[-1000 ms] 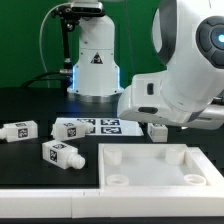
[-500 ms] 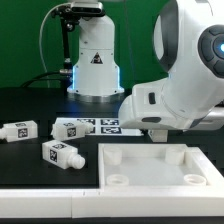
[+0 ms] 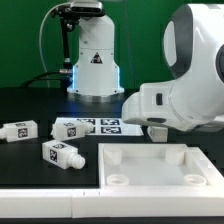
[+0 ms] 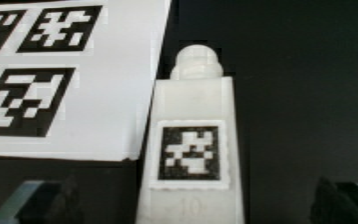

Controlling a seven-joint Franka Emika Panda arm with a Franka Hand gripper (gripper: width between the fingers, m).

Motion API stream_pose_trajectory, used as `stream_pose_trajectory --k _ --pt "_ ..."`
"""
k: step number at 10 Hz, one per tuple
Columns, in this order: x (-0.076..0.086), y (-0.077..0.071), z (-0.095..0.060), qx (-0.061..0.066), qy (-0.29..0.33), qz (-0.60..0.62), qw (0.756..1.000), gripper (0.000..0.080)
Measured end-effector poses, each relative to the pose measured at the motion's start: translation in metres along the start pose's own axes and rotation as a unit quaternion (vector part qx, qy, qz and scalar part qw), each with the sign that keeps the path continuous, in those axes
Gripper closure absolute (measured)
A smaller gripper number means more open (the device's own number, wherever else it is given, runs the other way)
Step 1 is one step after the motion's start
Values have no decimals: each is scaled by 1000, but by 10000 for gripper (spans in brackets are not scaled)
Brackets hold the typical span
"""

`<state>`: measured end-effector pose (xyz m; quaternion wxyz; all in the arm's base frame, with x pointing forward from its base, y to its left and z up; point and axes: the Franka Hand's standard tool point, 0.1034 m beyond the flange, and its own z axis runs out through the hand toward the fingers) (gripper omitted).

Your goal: Assemble square table

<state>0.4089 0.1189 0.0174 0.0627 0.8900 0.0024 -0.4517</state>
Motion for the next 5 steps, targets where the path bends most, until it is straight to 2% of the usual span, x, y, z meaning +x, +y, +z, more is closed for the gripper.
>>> stream_pose_trajectory --k 5 --pt "5 6 10 2 -8 19 1000 150"
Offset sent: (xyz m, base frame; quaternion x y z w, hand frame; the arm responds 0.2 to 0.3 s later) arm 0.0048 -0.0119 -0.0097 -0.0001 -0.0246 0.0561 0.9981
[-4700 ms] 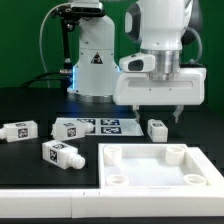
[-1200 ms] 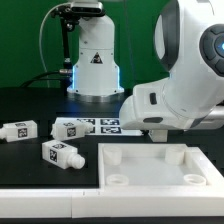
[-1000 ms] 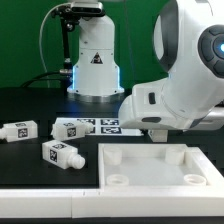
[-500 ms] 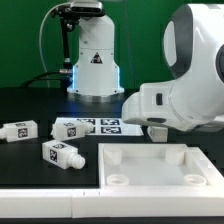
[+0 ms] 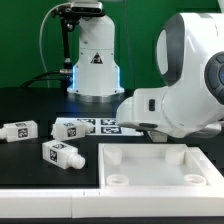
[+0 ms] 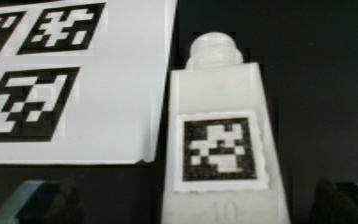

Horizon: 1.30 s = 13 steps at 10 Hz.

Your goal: Assemble square table

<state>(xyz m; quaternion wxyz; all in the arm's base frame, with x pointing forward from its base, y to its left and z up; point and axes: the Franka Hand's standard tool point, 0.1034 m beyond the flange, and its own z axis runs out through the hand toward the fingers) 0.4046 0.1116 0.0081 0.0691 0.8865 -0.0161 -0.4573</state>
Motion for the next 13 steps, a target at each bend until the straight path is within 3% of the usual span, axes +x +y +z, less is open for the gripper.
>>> stream_pose_trajectory --k 1,2,4,5,7,8,9,11,12,13 --pt "0 0 0 0 0 0 1000 276" --pt "0 0 1 0 -1 0 1000 276" --pt "0 1 0 1 0 1 1000 515" --pt "-3 2 -4 4 0 0 1000 515" --pt "-6 16 -44 41 12 -9 999 515" --pt "-2 22 -67 53 66 -20 996 515" --pt "-5 22 -79 57 128 -24 990 514" --pt "-4 21 -71 63 186 -20 980 514" --pt "-4 21 -76 66 208 -20 976 514" --pt "-12 22 -96 73 220 -24 972 514"
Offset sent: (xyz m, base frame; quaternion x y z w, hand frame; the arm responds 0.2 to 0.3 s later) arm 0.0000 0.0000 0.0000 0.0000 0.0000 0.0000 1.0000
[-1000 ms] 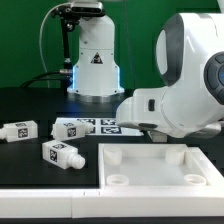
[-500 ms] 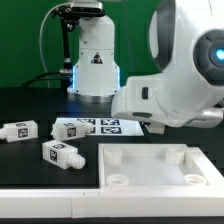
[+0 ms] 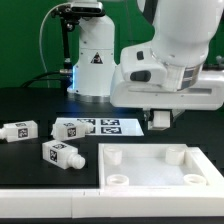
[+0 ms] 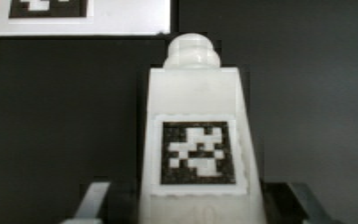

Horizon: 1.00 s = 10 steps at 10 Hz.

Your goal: Assemble square table

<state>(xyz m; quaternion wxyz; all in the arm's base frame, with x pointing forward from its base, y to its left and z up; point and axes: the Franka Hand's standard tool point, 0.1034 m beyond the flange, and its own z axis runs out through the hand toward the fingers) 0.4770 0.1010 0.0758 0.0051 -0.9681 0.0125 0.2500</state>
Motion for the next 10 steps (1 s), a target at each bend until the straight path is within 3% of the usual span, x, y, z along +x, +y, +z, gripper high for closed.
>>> stream_pose_trajectory --k 1,2,6,7,9,10 --pt "6 1 -42 14 31 -6 999 513" --pt "10 2 -66 14 73 -25 997 512" --pt "21 0 -70 21 212 -26 977 512" --pt "32 -1 -79 21 247 -35 968 512" --pt "43 -4 -116 23 313 -47 948 512" --pt "45 -3 -112 22 354 -46 934 512"
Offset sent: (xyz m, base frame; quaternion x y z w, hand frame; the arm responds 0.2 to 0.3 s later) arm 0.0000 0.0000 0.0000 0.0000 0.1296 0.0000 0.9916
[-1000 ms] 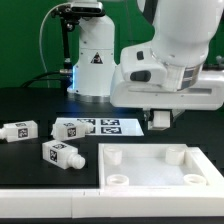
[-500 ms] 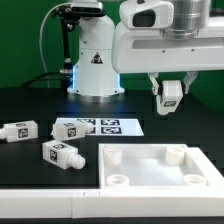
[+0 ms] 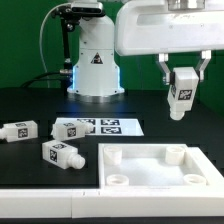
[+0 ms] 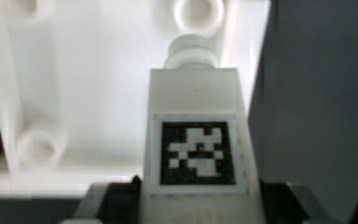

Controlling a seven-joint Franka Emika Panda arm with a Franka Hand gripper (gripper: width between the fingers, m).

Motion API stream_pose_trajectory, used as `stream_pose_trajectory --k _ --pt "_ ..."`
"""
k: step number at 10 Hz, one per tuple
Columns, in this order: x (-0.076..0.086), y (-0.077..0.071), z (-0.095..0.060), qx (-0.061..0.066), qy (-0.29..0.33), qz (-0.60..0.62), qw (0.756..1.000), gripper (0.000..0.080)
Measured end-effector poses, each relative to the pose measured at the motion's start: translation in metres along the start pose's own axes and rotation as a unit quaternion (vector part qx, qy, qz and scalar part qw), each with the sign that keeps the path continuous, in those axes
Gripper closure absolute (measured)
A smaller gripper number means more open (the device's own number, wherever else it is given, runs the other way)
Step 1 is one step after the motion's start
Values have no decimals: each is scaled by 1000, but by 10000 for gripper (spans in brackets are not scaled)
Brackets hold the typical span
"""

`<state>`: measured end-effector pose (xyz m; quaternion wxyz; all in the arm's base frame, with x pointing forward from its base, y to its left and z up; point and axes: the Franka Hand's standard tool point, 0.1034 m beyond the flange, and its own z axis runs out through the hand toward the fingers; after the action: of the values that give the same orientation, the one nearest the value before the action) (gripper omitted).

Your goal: Assemble square table

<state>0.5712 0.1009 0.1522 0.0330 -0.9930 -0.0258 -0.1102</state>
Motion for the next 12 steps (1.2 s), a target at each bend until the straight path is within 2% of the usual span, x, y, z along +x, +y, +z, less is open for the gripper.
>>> stream_pose_trajectory --k 1,3,4,5,12 --pt "-6 2 4 -2 13 0 1000 512" --pt "6 1 6 -7 99 -5 995 512" --pt "17 -2 16 -9 130 -11 991 512" --pt "34 0 18 -17 177 -35 984 512" --pt "34 0 18 -17 177 -35 984 512"
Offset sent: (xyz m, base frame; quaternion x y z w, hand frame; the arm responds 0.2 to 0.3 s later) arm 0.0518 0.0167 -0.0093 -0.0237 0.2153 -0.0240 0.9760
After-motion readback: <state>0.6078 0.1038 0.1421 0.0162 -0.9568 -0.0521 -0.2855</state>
